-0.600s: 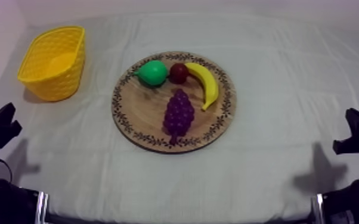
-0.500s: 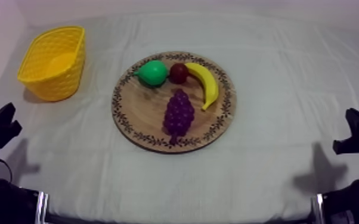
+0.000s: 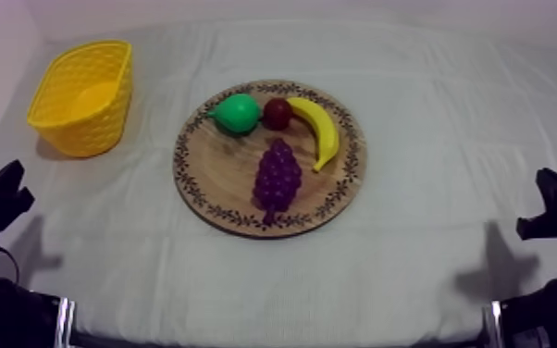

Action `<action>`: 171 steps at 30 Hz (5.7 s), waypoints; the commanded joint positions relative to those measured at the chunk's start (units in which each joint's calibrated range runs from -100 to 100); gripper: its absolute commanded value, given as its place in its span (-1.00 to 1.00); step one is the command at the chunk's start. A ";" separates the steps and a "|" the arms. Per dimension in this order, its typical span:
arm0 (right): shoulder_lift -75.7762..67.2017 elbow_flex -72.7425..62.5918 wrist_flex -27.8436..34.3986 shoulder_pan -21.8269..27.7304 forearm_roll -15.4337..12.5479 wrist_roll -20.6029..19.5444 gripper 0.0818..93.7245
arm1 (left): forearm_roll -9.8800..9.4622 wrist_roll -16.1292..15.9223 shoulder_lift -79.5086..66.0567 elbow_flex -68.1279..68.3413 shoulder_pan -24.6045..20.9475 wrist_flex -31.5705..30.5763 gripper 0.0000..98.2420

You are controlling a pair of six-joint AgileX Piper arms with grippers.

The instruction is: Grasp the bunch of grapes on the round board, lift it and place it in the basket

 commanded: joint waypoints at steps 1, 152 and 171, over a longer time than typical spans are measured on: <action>0.00 -0.04 0.00 0.02 0.03 -0.01 -0.99 | 0.00 0.00 -0.01 0.04 0.01 0.00 -1.00; 0.00 -0.04 0.00 0.02 0.03 -0.03 -0.99 | 10.18 14.56 120.05 -96.02 39.68 45.45 0.64; 0.00 -0.04 0.00 0.02 0.03 -0.01 -0.99 | 10.22 12.86 131.69 -99.52 36.13 44.90 0.75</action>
